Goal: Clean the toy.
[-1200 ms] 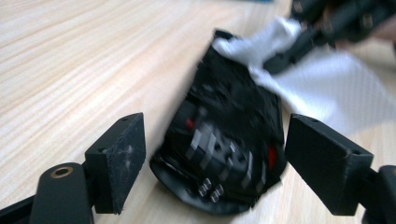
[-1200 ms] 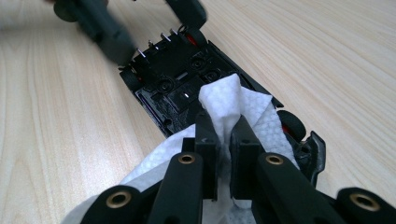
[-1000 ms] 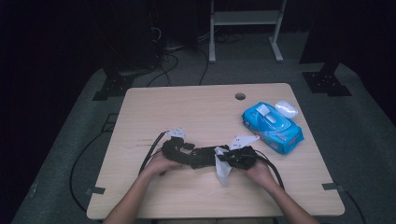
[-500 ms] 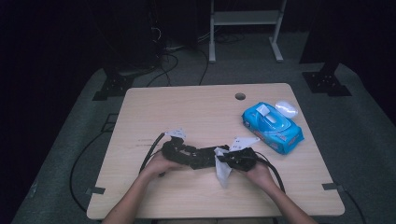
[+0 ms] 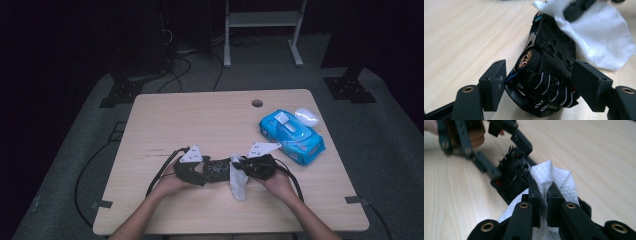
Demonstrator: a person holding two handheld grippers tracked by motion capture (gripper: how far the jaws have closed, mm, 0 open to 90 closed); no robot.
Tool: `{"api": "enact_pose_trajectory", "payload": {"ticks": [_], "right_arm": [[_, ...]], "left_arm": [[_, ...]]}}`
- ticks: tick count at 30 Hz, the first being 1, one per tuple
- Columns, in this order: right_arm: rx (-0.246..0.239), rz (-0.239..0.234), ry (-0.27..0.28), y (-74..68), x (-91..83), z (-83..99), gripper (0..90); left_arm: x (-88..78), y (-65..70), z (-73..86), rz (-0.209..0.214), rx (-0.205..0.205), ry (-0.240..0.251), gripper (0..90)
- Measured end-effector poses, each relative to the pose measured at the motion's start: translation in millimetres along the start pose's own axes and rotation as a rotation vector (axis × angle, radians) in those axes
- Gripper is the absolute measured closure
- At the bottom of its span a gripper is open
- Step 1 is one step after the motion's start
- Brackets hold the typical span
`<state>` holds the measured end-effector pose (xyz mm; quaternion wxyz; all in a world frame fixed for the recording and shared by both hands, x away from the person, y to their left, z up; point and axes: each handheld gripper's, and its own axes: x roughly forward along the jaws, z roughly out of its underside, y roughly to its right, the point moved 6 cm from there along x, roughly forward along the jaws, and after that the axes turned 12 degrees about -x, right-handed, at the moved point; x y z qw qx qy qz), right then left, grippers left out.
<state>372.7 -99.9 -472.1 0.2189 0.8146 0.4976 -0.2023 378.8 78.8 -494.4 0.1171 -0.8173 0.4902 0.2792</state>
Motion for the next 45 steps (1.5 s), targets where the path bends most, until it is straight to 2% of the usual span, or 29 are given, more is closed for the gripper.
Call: {"api": "enact_pose_trajectory", "payload": {"ticks": [2,3,5,6,7,8,9,10,11,14,18,21,24,27,29,30,32,33,35,38,42,43,44,45], "right_arm": [[0.005,0.004,0.014,2.6,0.7,-7.1,83.7],[0.002,0.010,0.018,3.9,1.9,-10.4,83.7],[0.014,0.012,0.031,8.4,7.1,-18.5,83.7],[0.014,0.012,0.031,8.4,7.1,-18.5,83.7],[0.038,0.006,0.047,11.0,12.1,-22.6,83.7],[0.038,0.006,0.047,11.0,12.1,-22.6,83.7],[0.090,-0.016,0.074,12.7,16.2,-25.8,83.8],[0.090,-0.016,0.074,12.7,16.2,-25.8,83.8],[0.114,-0.024,0.072,14.0,20.1,-27.1,83.8],[0.123,-0.023,0.062,14.4,23.7,-26.6,83.8],[0.121,-0.031,0.054,11.8,24.9,-25.6,84.2],[0.108,-0.044,0.048,9.8,23.2,-25.3,84.3],[0.095,-0.060,0.041,6.5,20.7,-25.1,84.3],[0.073,-0.076,0.035,2.3,19.4,-24.6,84.3],[0.054,-0.083,0.037,-0.6,19.7,-24.5,84.2],[0.051,-0.079,0.033,-1.9,19.3,-24.5,84.2],[0.045,-0.077,0.031,-2.8,20.0,-24.4,84.1],[0.032,-0.049,0.025,-0.5,20.9,-23.9,84.0],[0.032,-0.034,0.023,1.7,21.3,-23.6,84.1],[0.046,-0.031,0.021,5.4,24.0,-25.2,84.1],[0.035,-0.048,0.032,-0.6,29.2,-29.5,84.1],[0.034,-0.064,0.038,-2.7,30.9,-30.8,84.1],[0.034,-0.064,0.038,-2.7,30.9,-30.8,84.1],[0.030,-0.072,0.040,-3.6,31.6,-31.4,84.2]], "left_arm": [[0.6,1.3,-0.3,-0.011,0.015,0.011,29.1],[0.6,3.9,0.0,-0.030,0.057,0.029,29.0],[0.3,6.1,0.0,-0.053,0.097,0.032,29.0],[0.3,6.1,0.0,-0.053,0.097,0.032,29.0],[0.1,8.4,0.2,-0.078,0.141,0.038,29.1],[0.1,8.4,0.2,-0.078,0.141,0.038,29.0],[0.0,10.4,0.6,-0.096,0.171,0.043,29.1],[0.0,10.4,0.6,-0.096,0.171,0.043,29.0],[-0.1,11.9,1.2,-0.133,0.216,0.054,29.1],[-0.7,12.1,2.0,-0.157,0.238,0.055,29.3],[-0.5,11.8,1.9,-0.150,0.216,0.062,29.0],[-1.7,11.0,-1.0,-0.143,0.169,0.088,32.3],[0.4,9.0,0.4,-0.133,0.129,0.076,33.7],[4.0,2.9,3.9,-0.136,0.095,0.042,33.6],[4.9,-0.5,5.3,-0.109,0.056,0.027,33.6],[4.7,-0.8,5.8,-0.095,0.058,0.028,35.3],[3.0,-2.6,6.0,-0.093,0.059,0.032,41.2],[0.5,-4.1,6.8,-0.080,0.052,0.039,48.5],[-0.3,-4.3,7.3,-0.076,0.055,0.039,52.1],[-2.4,-5.4,8.3,-0.062,0.056,0.042,53.6],[-5.3,-6.5,9.2,0.017,0.002,0.070,56.2],[-4.3,-7.2,9.2,0.040,-0.029,0.064,50.7],[-4.3,-7.2,9.2,0.040,-0.029,0.064,46.0],[-3.0,-7.6,9.2,0.034,-0.028,0.051,46.0]]}}
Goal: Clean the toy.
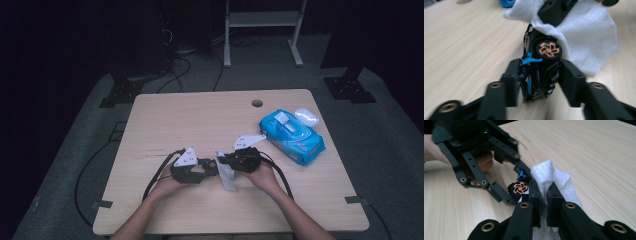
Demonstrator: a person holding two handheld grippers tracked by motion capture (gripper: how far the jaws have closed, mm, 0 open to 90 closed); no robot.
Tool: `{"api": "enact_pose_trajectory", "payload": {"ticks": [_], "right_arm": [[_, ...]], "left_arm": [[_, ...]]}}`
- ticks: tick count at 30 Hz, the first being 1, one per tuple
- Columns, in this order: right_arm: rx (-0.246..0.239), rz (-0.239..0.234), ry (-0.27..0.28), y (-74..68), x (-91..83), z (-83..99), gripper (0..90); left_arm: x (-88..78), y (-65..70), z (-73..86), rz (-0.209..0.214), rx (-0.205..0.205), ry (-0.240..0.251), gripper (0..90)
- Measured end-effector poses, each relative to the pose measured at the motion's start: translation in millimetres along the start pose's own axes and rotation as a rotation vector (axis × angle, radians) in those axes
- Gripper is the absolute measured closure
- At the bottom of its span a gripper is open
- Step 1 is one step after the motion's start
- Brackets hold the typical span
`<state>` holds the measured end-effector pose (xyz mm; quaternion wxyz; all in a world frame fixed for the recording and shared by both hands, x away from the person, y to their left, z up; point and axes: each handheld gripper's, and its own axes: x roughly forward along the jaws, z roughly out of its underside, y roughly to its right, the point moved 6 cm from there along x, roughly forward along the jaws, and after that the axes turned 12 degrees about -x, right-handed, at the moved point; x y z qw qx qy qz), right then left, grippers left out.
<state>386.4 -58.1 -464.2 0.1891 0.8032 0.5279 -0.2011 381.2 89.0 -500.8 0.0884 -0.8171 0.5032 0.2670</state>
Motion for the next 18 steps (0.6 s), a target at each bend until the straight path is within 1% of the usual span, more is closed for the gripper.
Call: {"api": "enact_pose_trajectory", "payload": {"ticks": [1,2,4,5,6,8,10,12,13,14,15,18], "right_arm": [[-0.002,-0.006,0.000,-1.0,0.7,-0.4,84.1],[-0.004,-0.012,0.001,-1.9,1.5,-1.1,84.1],[-0.011,-0.015,0.001,-3.3,3.3,-2.5,84.1],[-0.013,-0.018,0.001,-4.1,4.4,-3.6,84.1],[-0.016,-0.022,0.002,-5.1,5.8,-4.5,84.1],[-0.018,-0.042,0.009,-9.4,9.5,-7.0,84.0],[-0.032,-0.051,0.010,-13.3,12.7,-9.7,84.1],[-0.044,-0.046,0.007,-14.2,13.3,-10.7,84.2],[-0.051,-0.036,0.003,-13.1,12.6,-10.2,84.2],[-0.052,-0.025,0.001,-11.6,11.8,-9.7,84.2],[-0.053,0.003,-0.009,-6.5,9.2,-8.3,84.2],[-0.047,0.008,-0.013,-5.6,8.6,-7.9,84.2]], "left_arm": [[1.8,-0.1,0.2,-0.004,-0.003,-0.005,42.4],[2.8,-0.2,0.4,-0.010,0.007,-0.007,44.0],[4.3,0.9,0.5,-0.008,0.026,-0.012,49.7],[5.1,1.7,0.9,-0.015,0.040,-0.015,53.8],[5.5,1.6,1.6,-0.022,0.053,-0.022,56.2],[4.2,1.5,2.4,-0.020,0.052,-0.027,57.1],[2.5,1.4,3.3,-0.026,0.045,-0.032,57.2],[1.0,1.8,4.1,-0.031,0.039,-0.031,57.3],[0.4,2.3,4.6,-0.033,0.038,-0.026,57.4],[-0.3,2.3,5.1,-0.037,0.039,-0.025,57.4],[-0.7,2.5,5.4,-0.040,0.035,-0.024,57.4],[-0.8,2.5,5.6,-0.041,0.035,-0.024,57.3]]}}
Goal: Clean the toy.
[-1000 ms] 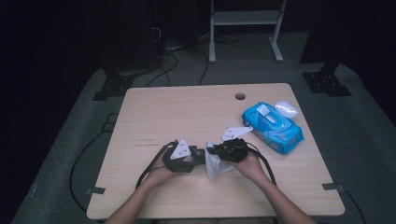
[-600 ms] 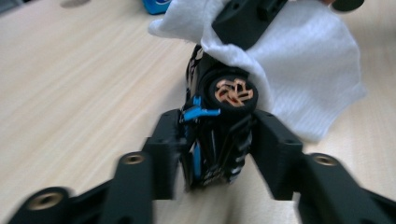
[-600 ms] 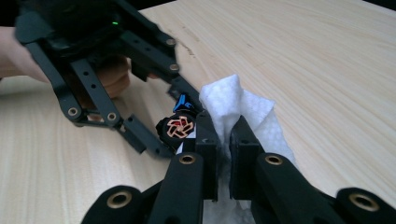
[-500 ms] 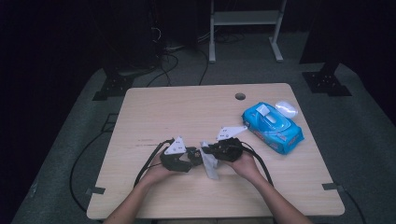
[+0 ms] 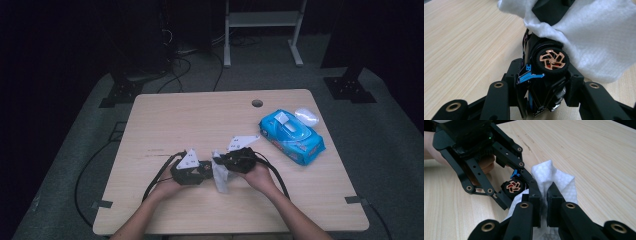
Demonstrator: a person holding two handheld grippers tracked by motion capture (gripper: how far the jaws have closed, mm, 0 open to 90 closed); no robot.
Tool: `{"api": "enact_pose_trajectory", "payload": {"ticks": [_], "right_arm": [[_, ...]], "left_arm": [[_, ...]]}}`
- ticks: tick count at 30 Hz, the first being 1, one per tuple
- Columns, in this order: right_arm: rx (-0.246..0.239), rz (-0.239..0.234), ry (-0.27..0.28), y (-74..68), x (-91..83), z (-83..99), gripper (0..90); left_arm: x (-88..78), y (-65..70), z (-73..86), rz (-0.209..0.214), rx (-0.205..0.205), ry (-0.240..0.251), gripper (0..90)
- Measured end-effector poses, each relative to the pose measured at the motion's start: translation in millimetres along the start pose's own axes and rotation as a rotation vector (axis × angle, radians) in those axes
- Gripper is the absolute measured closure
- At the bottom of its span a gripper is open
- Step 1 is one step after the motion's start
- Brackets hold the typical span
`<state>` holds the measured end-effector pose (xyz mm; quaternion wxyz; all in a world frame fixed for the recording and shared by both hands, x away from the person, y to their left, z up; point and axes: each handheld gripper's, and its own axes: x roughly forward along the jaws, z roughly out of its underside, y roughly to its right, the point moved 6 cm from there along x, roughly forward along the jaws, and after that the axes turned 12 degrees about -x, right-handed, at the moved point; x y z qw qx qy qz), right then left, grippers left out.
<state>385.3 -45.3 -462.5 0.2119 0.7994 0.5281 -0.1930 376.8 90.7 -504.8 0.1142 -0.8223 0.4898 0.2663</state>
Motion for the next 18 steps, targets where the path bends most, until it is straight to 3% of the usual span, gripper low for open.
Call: {"api": "enact_pose_trajectory", "payload": {"ticks": [8,12,14,18], "right_arm": [[-0.013,-0.062,0.031,-18.5,15.4,-11.6,84.2],[-0.014,-0.044,0.024,-13.3,12.0,-8.7,84.2],[-0.018,-0.002,0.005,-6.0,6.0,-5.0,84.2],[0.005,0.030,-0.007,2.9,-1.0,0.4,84.3]], "left_arm": [[0.5,0.1,0.6,0.009,-0.010,0.013,57.4],[-0.2,-0.7,0.9,0.009,-0.012,0.012,57.4],[-0.5,-1.1,0.8,0.008,-0.009,0.011,57.4],[1.1,-0.8,0.3,0.006,-0.031,0.014,57.5]]}}
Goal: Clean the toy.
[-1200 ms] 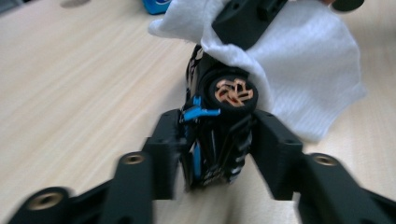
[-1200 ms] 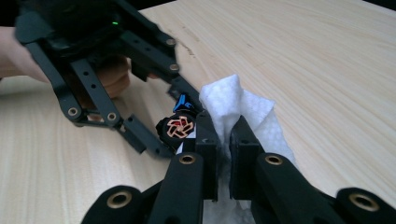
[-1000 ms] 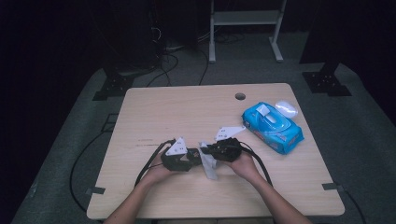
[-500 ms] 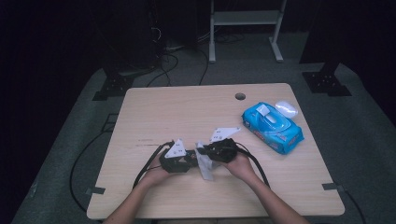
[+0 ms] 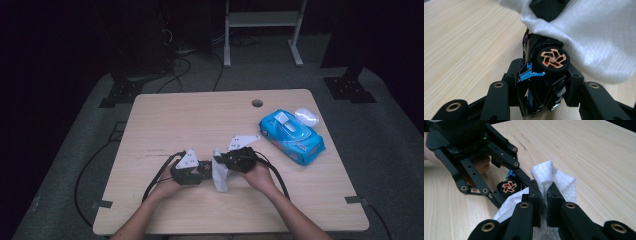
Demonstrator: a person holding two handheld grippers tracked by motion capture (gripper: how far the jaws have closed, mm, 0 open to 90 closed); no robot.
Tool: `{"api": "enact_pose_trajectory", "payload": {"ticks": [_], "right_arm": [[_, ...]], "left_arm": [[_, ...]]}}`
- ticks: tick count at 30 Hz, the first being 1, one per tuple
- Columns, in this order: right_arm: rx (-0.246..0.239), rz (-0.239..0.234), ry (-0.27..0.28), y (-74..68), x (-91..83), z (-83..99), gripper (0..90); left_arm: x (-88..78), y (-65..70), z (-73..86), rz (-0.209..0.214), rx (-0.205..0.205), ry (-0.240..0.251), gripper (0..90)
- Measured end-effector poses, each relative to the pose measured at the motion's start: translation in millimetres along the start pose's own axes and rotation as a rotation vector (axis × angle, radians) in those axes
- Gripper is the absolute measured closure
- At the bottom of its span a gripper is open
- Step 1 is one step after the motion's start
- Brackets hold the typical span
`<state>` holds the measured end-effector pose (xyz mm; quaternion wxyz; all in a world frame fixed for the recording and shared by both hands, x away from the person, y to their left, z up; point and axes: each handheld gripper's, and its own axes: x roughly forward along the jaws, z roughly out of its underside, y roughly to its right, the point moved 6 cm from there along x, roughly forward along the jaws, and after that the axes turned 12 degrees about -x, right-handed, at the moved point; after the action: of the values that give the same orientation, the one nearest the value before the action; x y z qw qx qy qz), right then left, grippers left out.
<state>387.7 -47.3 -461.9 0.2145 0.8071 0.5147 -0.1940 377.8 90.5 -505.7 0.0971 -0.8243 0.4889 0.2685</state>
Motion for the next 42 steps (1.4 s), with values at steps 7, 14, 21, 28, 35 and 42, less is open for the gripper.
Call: {"api": "enact_pose_trajectory", "payload": {"ticks": [7,14,21,28,35,42], "right_arm": [[-0.007,-0.059,0.041,-21.6,16.8,-11.8,84.2],[-0.014,-0.033,0.039,-16.9,12.5,-8.1,84.2],[-0.015,-0.046,0.044,-23.3,18.5,-13.6,84.2],[-0.025,-0.028,0.041,-18.7,15.6,-10.3,84.3],[-0.033,-0.026,0.025,-20.6,17.2,-12.9,84.3],[-0.039,-0.021,0.022,-15.8,17.3,-12.6,84.2]], "left_arm": [[1.3,0.3,-0.3,-0.001,0.002,0.001,57.5],[1.0,0.1,0.1,0.001,-0.006,0.003,57.6],[1.6,0.2,-0.1,0.003,-0.005,0.004,57.5],[1.4,-0.5,0.8,0.008,-0.010,0.005,57.7],[2.9,0.7,-0.1,-0.002,-0.003,0.004,57.5],[1.3,-0.8,0.7,-0.002,-0.003,0.003,57.6]]}}
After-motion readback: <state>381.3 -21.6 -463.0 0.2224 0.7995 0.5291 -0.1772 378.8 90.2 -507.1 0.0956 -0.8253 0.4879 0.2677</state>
